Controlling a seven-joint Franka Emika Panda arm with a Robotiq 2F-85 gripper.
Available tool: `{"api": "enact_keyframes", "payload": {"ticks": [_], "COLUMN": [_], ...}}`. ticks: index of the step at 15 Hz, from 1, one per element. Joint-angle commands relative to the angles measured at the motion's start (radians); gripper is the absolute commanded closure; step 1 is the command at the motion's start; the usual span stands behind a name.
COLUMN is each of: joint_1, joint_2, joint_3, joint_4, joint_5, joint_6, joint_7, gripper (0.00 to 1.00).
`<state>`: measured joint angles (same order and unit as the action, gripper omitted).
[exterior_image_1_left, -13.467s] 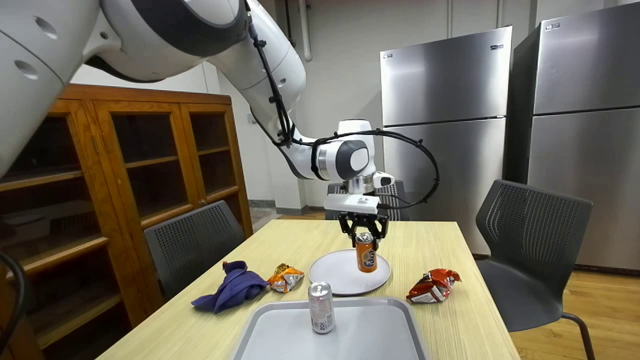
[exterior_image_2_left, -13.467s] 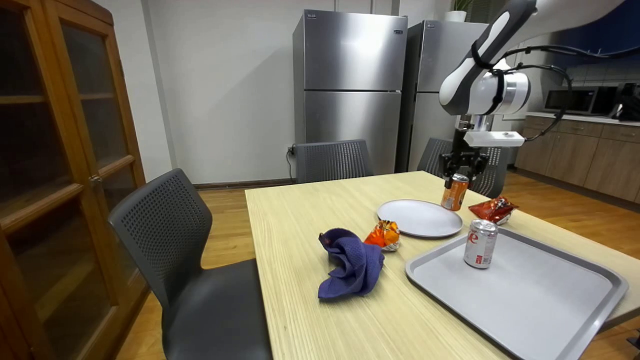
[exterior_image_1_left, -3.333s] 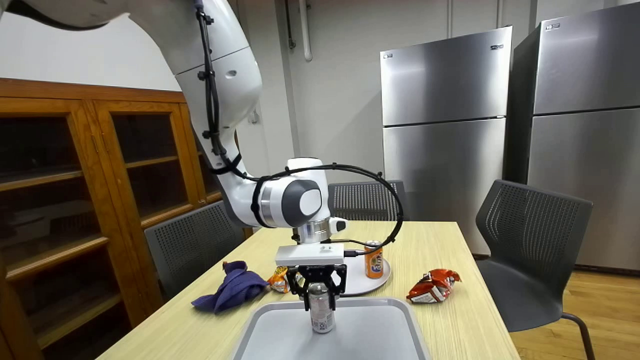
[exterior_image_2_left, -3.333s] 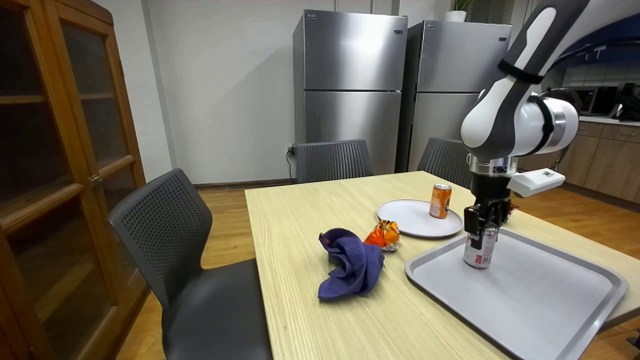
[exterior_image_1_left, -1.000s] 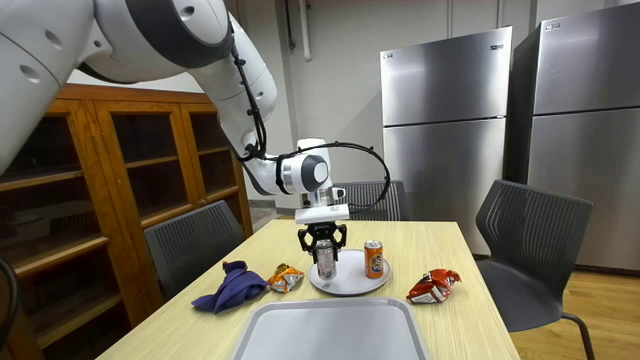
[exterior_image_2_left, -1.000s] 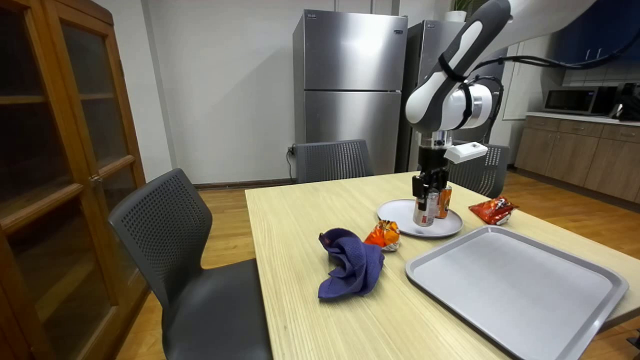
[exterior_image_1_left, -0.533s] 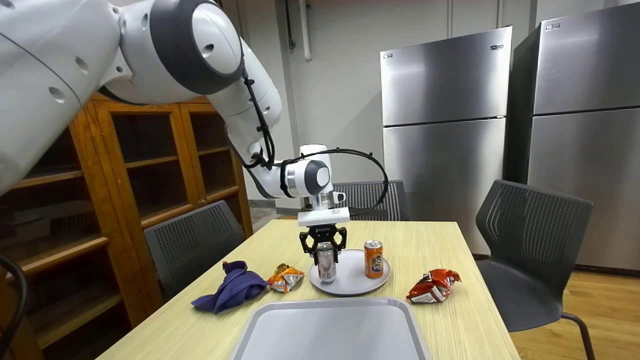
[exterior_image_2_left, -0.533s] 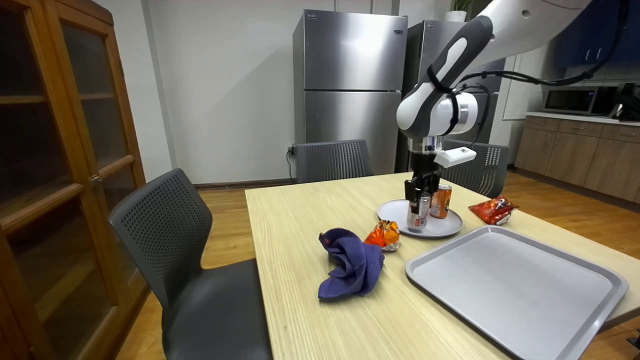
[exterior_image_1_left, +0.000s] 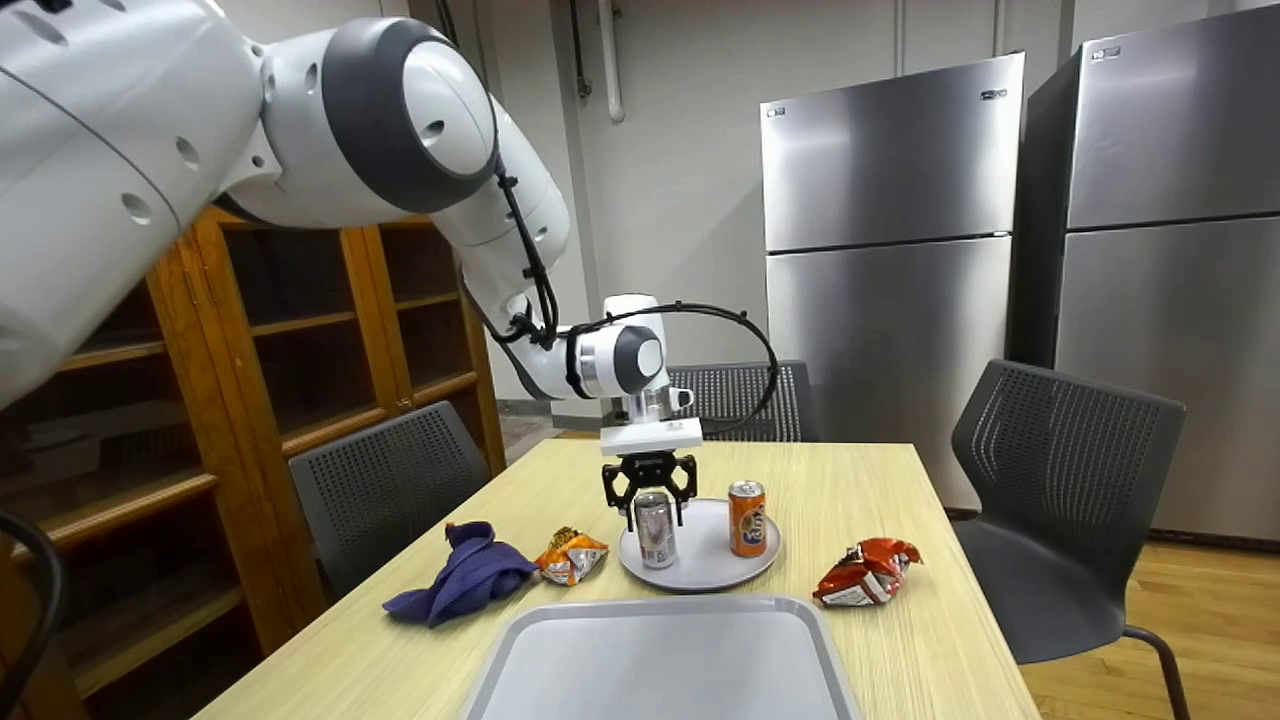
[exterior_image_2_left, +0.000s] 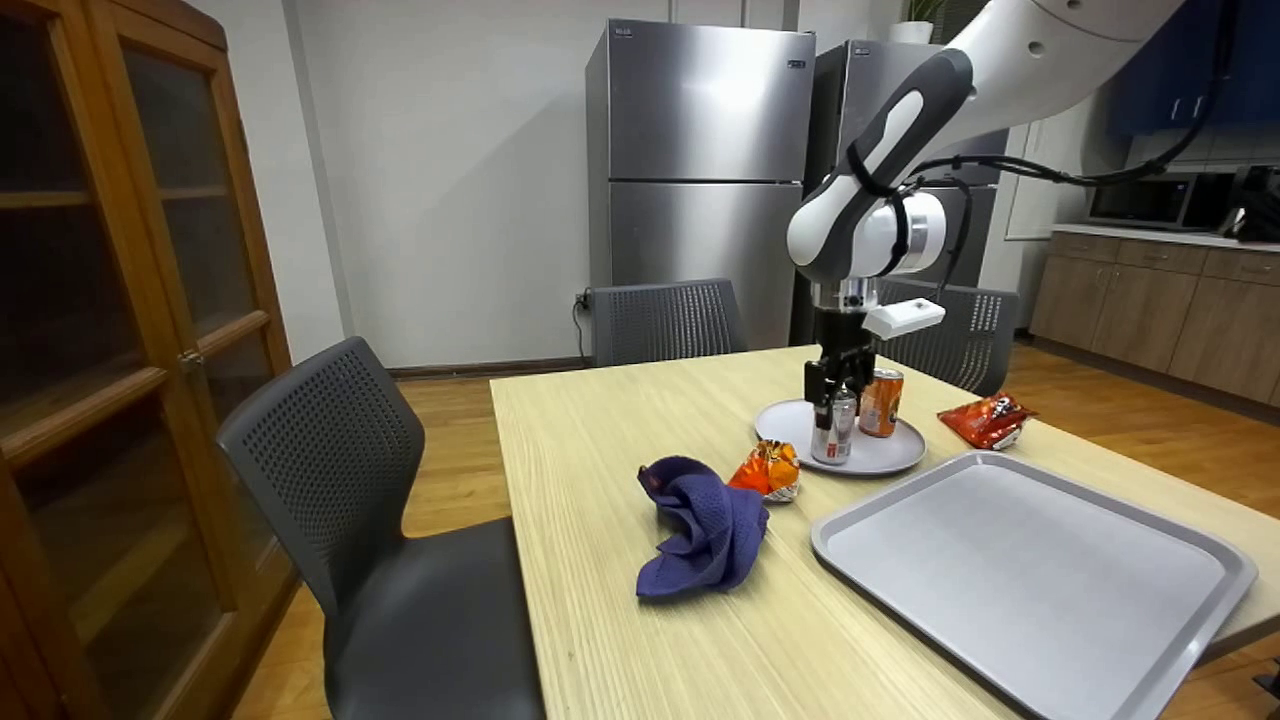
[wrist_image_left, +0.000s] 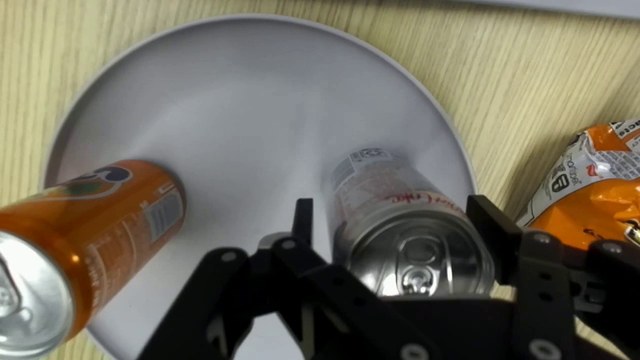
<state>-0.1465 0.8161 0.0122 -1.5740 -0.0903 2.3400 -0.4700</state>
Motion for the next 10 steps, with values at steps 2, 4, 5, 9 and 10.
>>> {"api": "enact_keyframes", "payload": {"ticks": [2, 4, 5, 9, 10], "joint_1": [-0.021, -0.037, -0.044, -0.078, -0.079], "joint_2": [-0.067, -0.104, -0.128, -0.216, -0.242], "joint_3": [0.022, 0.037, 0.044, 0.073, 0.072], "joint_4": [-0.031, -0.057, -0.078, -0.157, -0.186], "joint_5": [-0.014, 0.002, 0.006, 0.042, 0.047], "joint_6": [-0.020, -0.023, -0.016, -0.020, -0.017], "joint_7": [-0.054, -0.086, -0.102, -0.173, -0.175], "gripper": [0.00, 0.00, 0.00, 0.00, 0.00]}}
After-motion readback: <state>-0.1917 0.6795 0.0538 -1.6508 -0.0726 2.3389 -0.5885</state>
